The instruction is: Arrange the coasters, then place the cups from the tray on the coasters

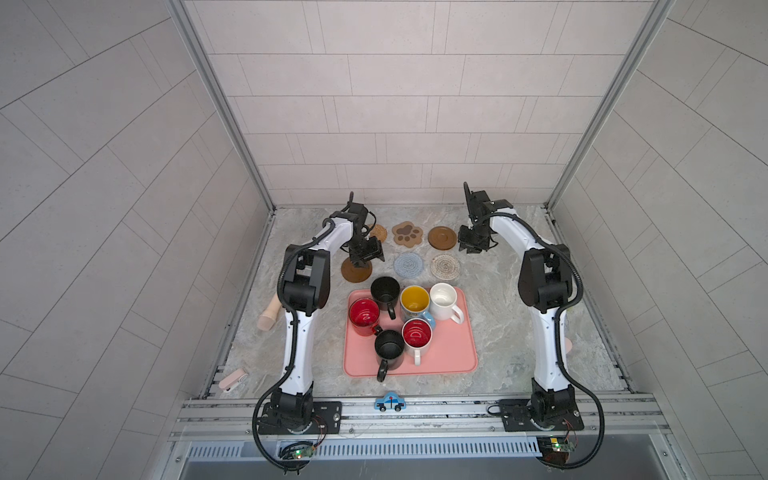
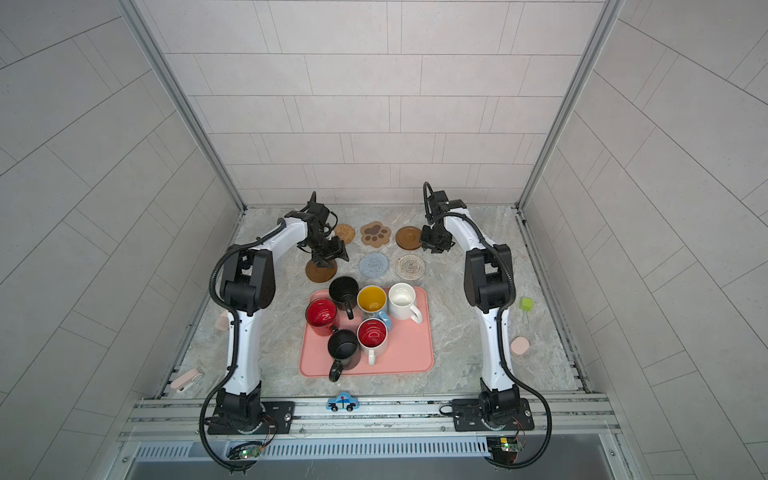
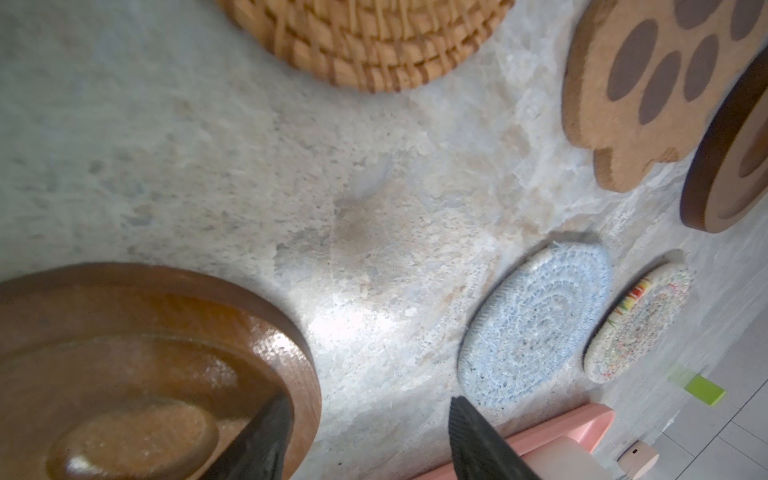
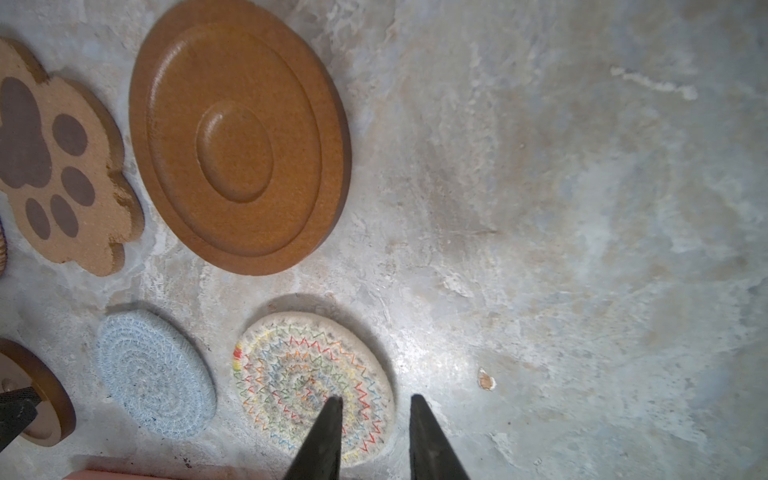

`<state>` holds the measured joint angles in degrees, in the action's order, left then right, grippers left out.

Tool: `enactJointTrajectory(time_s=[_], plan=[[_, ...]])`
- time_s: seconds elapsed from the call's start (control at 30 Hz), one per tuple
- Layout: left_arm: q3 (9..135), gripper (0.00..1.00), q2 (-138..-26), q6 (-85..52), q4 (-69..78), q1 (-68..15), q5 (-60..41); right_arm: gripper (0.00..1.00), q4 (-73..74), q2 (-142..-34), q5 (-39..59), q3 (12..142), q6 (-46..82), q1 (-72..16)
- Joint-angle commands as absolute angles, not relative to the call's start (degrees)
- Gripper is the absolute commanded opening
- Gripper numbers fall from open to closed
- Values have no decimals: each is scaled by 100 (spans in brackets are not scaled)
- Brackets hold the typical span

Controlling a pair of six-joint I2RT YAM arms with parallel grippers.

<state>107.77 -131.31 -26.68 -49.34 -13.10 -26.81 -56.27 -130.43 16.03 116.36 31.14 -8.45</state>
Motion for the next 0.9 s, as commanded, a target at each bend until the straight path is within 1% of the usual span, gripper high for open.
enactJointTrajectory(time_s=[0.0,0.87], plan=[[10886,68,-13343,-2786,-4872,-1406,-2838,31,-5801,-12982,1467,11760,3130,-821],[11318,68,-13588,-2858,-4752,-1582,-3238,31,-5836,-12955,1459,11743,3111,-820]])
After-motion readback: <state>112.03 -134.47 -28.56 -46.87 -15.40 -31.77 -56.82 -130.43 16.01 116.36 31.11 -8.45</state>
